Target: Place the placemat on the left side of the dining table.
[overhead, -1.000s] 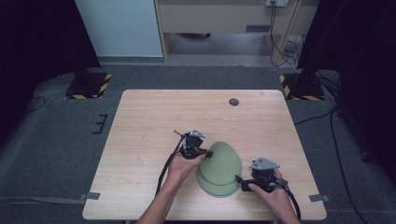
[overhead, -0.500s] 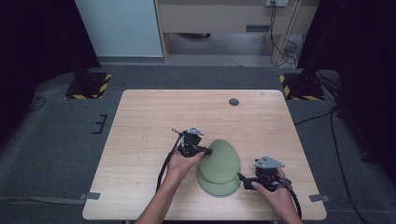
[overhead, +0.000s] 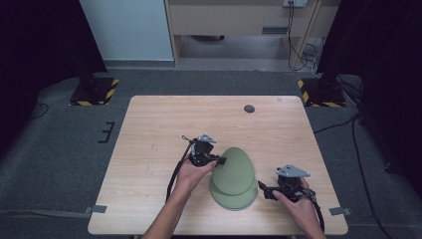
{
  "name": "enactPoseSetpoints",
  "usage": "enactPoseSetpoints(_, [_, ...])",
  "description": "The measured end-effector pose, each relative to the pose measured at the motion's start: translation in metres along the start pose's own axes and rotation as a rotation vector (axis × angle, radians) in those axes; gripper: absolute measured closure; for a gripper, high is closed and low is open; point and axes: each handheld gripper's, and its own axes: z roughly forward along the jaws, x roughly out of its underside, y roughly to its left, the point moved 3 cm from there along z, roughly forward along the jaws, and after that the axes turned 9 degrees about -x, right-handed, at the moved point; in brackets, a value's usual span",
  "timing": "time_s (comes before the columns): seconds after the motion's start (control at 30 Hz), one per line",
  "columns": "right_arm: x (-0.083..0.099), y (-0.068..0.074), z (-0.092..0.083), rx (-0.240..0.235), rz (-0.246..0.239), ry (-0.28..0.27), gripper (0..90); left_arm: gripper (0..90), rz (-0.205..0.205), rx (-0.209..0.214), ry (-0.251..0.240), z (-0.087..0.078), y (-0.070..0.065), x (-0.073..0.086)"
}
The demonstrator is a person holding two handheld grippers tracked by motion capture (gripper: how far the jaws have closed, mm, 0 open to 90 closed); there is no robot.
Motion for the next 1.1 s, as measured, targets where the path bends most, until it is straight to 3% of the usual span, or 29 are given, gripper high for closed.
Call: enactPoseSetpoints(1.1, [0.006, -0.023, -0.004, 0.075, 0.052, 0.013, 8.1, 85.1, 0.014, -0.023, -0.019, -0.012, 0.006, -0.008])
